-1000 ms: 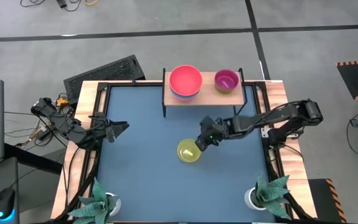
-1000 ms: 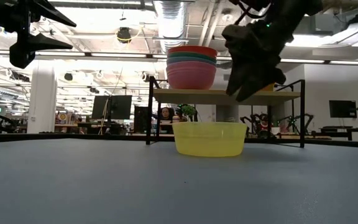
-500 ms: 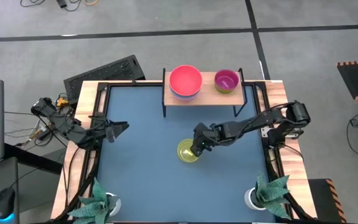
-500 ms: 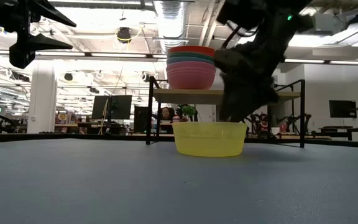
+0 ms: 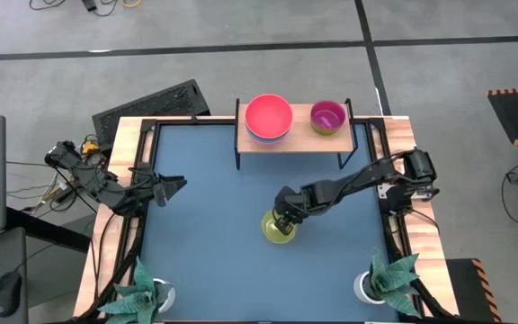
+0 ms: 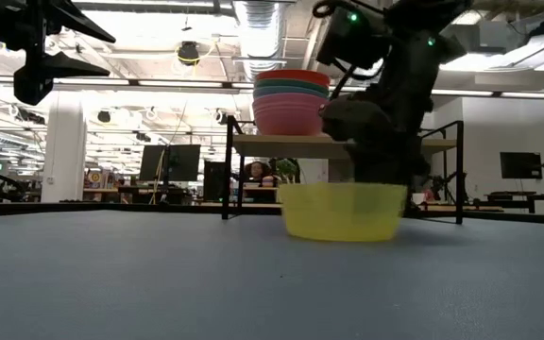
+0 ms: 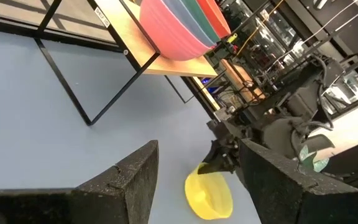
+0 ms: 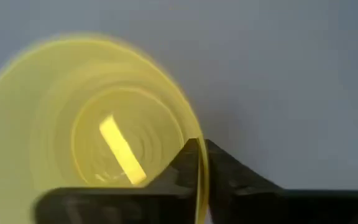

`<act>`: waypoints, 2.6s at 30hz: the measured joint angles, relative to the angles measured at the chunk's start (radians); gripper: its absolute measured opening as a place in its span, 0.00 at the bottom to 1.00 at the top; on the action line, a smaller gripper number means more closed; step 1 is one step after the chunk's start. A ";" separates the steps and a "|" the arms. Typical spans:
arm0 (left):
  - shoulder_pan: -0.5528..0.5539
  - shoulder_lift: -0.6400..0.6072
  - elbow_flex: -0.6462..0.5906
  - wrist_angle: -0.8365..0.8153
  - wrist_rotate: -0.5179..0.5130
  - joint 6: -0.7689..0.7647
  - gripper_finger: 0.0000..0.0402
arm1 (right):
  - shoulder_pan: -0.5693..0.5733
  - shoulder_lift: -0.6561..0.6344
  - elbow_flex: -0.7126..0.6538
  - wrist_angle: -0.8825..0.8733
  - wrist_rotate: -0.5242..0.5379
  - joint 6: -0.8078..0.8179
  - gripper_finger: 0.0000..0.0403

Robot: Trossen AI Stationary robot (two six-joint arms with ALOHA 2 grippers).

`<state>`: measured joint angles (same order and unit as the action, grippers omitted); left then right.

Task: Place and stack bowls onto a shelf
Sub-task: Stack the small yellow bowl on the small violet bowl on the shelf, then return to Home Position

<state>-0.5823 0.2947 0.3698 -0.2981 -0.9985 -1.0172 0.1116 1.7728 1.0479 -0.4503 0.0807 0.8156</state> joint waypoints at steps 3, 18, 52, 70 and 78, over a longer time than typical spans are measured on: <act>0.000 0.000 0.000 -0.001 0.000 0.000 0.52 | -0.003 -0.029 0.041 -0.065 0.000 -0.017 0.05; 0.000 0.000 0.000 0.000 -0.001 0.000 0.52 | -0.216 -0.337 0.405 -0.740 0.094 -0.118 0.05; 0.000 0.000 0.000 -0.011 -0.006 0.003 0.52 | -1.037 -0.208 0.601 -0.811 -0.013 -0.433 0.05; 0.000 0.000 0.000 -0.011 -0.006 0.003 0.52 | -1.050 -0.224 0.601 -0.764 -0.037 -0.502 0.36; 0.000 0.000 0.000 0.000 -0.006 0.002 0.52 | -1.044 -0.420 0.601 -0.669 -0.065 -0.535 0.46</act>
<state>-0.5827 0.2947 0.3699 -0.2983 -1.0050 -1.0149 -0.9321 1.3529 1.6485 -1.1196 0.0159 0.2806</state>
